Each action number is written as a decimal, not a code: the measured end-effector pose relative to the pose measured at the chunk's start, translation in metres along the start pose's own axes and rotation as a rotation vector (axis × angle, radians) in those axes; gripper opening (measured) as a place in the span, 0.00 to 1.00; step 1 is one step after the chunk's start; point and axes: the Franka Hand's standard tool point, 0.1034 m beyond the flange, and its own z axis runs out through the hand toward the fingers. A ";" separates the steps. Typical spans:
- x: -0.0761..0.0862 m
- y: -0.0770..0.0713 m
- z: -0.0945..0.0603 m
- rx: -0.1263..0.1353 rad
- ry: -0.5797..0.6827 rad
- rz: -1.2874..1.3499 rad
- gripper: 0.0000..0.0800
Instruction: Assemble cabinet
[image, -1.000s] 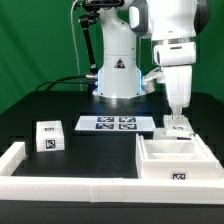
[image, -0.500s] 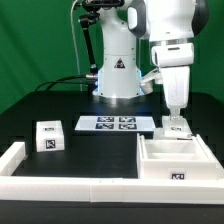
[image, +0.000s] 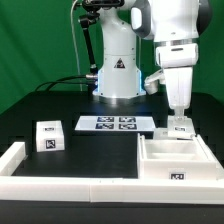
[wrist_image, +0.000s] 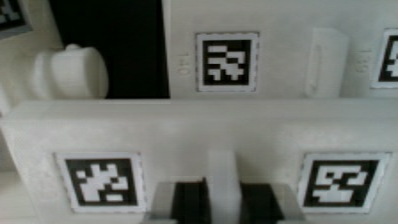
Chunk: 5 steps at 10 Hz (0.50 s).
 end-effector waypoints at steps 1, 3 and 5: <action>0.004 -0.002 0.000 0.001 0.001 0.007 0.09; 0.004 -0.001 0.001 0.002 0.001 0.003 0.09; 0.000 0.005 -0.001 -0.001 -0.001 0.015 0.09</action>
Offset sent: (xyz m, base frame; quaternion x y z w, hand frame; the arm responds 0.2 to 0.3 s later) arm 0.0109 -0.0083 0.0023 0.0066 -0.0058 -0.0107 0.9999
